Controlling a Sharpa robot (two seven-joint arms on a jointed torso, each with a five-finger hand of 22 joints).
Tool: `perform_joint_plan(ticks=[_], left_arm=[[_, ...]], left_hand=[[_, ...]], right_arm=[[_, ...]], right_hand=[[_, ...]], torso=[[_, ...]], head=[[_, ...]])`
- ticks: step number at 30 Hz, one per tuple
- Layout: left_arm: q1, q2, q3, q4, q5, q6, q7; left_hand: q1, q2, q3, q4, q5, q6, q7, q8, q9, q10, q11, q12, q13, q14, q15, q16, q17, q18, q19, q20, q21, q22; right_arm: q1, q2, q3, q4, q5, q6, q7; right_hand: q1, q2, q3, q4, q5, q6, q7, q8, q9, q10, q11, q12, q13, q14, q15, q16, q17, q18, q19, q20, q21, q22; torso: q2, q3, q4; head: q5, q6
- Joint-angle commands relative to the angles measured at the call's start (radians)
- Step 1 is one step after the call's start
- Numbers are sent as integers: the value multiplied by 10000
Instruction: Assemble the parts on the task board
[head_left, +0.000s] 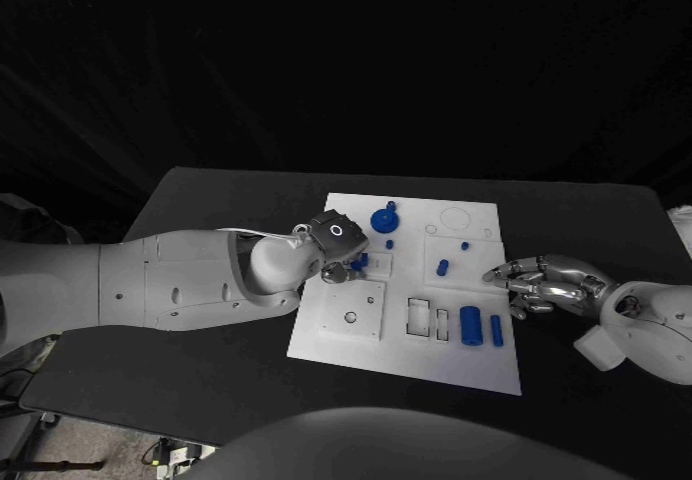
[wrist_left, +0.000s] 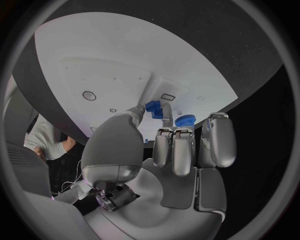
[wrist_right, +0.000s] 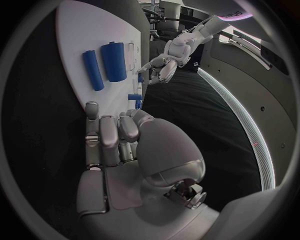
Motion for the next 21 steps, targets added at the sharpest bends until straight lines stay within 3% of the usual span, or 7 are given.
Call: perform_joint_plan(ticks=[1, 7, 12, 21], left_arm=[[-50, 41, -29, 35, 131, 181, 138], [-53, 26, -29, 42, 161, 375, 171], [-54, -27, -29, 71, 174, 521, 231], [-56, -118, -29, 127, 212, 473, 321]], left_hand=[[142, 115, 126, -13, 238, 96, 15, 69, -18, 838, 50, 19, 2451, 1050, 26, 24, 2633, 82, 38, 14, 11, 2000], [746, 158, 393, -45, 815, 290, -49, 88, -104, 797, 22, -30, 2417, 1050, 3, 24, 2633, 92, 14, -5, -37, 1987], [1319, -29, 417, -106, 729, 400, -80, 14, -216, 813, 6, -12, 2428, 1050, -17, 24, 2633, 91, 21, -19, -36, 1989], [1705, 61, 501, -67, 1050, 649, -87, -240, -477, 787, 1, -47, 2403, 1050, -10, 24, 2633, 96, 9, -18, -71, 1980]], right_arm=[[-20, 11, -6, 12, -10, 155, 2], [-25, 13, -6, 4, -10, 157, -1], [-33, 12, -6, -14, -10, 159, -3], [-44, 26, -6, -43, -10, 153, -3]], right_hand=[[-116, -7, 91, -12, -17, -25, 66, 9, 13, -57, 22, 10, -14, -53, 35, 17, -17, 127, -73, -18, -30, 379], [-116, -7, 91, -12, -17, -25, 66, 9, 13, -57, 22, 10, -14, -53, 35, 17, -17, 127, -73, -18, -30, 379], [-117, -9, 139, -28, -3, -28, 69, 12, 17, -57, 23, 11, -16, -55, 35, 17, -20, 127, -69, -18, -22, 381], [-117, -13, 165, -39, 3, -31, 70, 13, 19, -62, 23, 9, -20, -65, 35, 11, -29, 129, -76, -17, -26, 379]], torso=[[0, 3, -3], [-4, 2, -1], [-5, 2, 0], [1, -1, 2]], head=[[13, 1], [3, 1], [1, 1], [13, 1]])
